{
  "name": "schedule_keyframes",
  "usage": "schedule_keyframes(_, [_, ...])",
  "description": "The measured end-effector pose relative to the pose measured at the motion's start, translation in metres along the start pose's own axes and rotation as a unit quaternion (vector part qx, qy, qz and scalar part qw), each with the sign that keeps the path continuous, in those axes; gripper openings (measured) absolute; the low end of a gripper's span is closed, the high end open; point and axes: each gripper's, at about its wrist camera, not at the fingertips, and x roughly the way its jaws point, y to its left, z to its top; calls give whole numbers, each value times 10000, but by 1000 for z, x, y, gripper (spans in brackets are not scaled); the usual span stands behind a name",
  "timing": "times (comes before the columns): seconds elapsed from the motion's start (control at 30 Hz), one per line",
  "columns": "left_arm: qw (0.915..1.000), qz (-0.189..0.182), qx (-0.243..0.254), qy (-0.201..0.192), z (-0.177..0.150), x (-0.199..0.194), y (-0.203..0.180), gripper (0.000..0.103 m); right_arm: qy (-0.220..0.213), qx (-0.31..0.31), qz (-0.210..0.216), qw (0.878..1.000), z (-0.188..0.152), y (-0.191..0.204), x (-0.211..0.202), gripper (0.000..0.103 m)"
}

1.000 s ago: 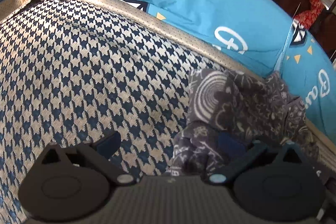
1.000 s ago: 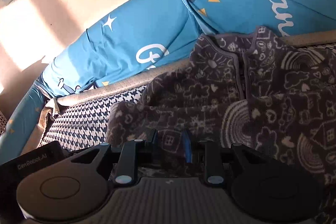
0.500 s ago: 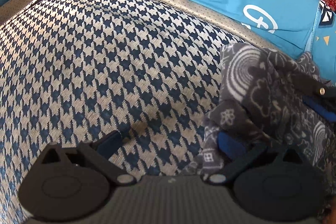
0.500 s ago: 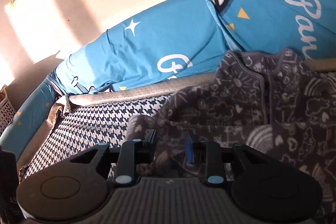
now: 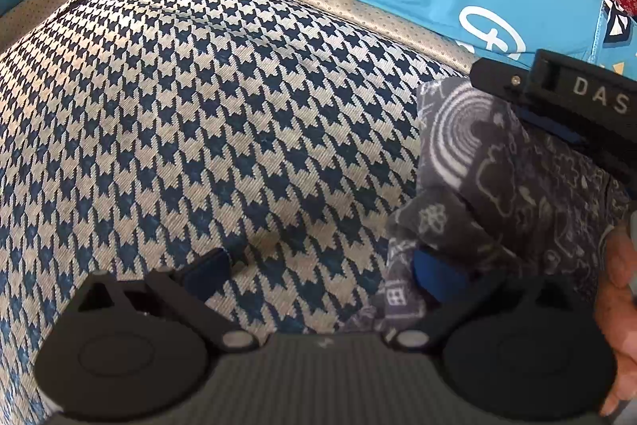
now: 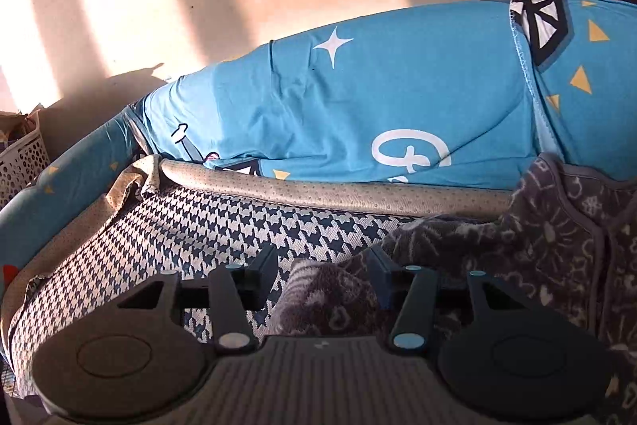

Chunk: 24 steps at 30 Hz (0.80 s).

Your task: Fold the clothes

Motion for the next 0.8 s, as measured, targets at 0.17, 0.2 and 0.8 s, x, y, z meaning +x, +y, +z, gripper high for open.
schedule_keyframes(0.17, [10000, 12, 31, -27, -1, -1, -1, 103, 17, -205, 157, 9997, -3, 3, 11, 50])
schedule_keyframes(0.2, [10000, 20, 43, -33, -2, -1, -2, 103, 30, -258, 157, 9995, -4, 5, 14, 50])
schedule_keyframes(0.8, [9995, 187, 201, -125, -6, -2, -6, 103, 100, -74, 173, 9998, -5, -5, 34, 9])
